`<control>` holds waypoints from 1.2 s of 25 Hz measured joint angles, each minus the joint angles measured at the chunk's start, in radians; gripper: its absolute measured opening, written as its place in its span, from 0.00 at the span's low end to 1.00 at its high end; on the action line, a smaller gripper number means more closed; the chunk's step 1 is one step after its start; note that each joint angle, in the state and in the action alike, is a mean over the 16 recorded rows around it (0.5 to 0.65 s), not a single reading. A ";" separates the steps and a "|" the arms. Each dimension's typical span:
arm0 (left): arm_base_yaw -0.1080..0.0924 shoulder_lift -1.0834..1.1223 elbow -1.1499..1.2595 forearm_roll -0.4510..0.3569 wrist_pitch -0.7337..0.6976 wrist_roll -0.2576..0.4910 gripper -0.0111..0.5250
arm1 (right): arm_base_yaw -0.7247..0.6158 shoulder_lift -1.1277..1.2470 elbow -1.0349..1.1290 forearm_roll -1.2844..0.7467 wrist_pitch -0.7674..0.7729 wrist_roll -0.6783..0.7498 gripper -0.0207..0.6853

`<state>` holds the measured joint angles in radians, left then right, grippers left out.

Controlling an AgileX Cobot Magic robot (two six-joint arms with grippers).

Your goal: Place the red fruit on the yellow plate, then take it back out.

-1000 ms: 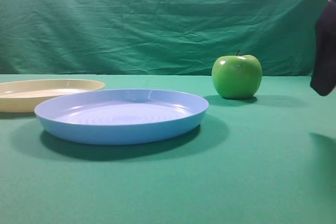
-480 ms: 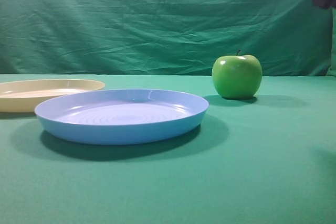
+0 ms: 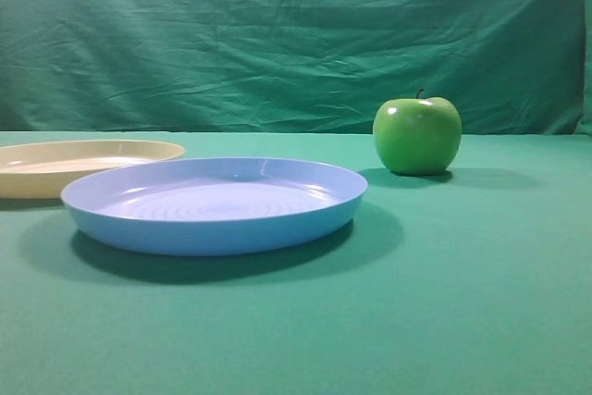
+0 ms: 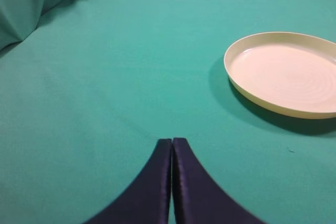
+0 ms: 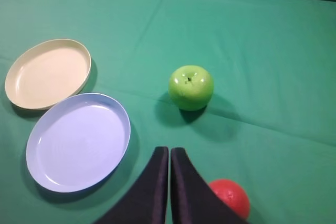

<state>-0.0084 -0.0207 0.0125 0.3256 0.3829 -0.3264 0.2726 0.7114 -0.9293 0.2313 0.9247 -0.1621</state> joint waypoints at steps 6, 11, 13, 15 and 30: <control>0.000 0.000 0.000 0.000 0.000 0.000 0.02 | 0.000 -0.206 0.091 -0.037 0.002 0.088 0.03; 0.000 0.000 0.000 0.000 0.000 0.000 0.02 | 0.000 -0.344 0.154 -0.093 0.018 0.171 0.03; 0.000 0.000 0.000 0.000 0.000 0.000 0.02 | 0.000 -0.392 0.178 -0.119 0.025 0.202 0.03; 0.000 0.000 0.000 0.000 0.000 0.000 0.02 | 0.000 -0.434 0.204 -0.147 0.026 0.226 0.03; 0.000 0.000 0.000 0.000 0.000 0.000 0.02 | -0.165 -0.688 0.586 -0.254 -0.293 0.246 0.03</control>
<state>-0.0084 -0.0207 0.0125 0.3256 0.3829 -0.3264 0.1071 0.0230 -0.3429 -0.0222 0.6313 0.0841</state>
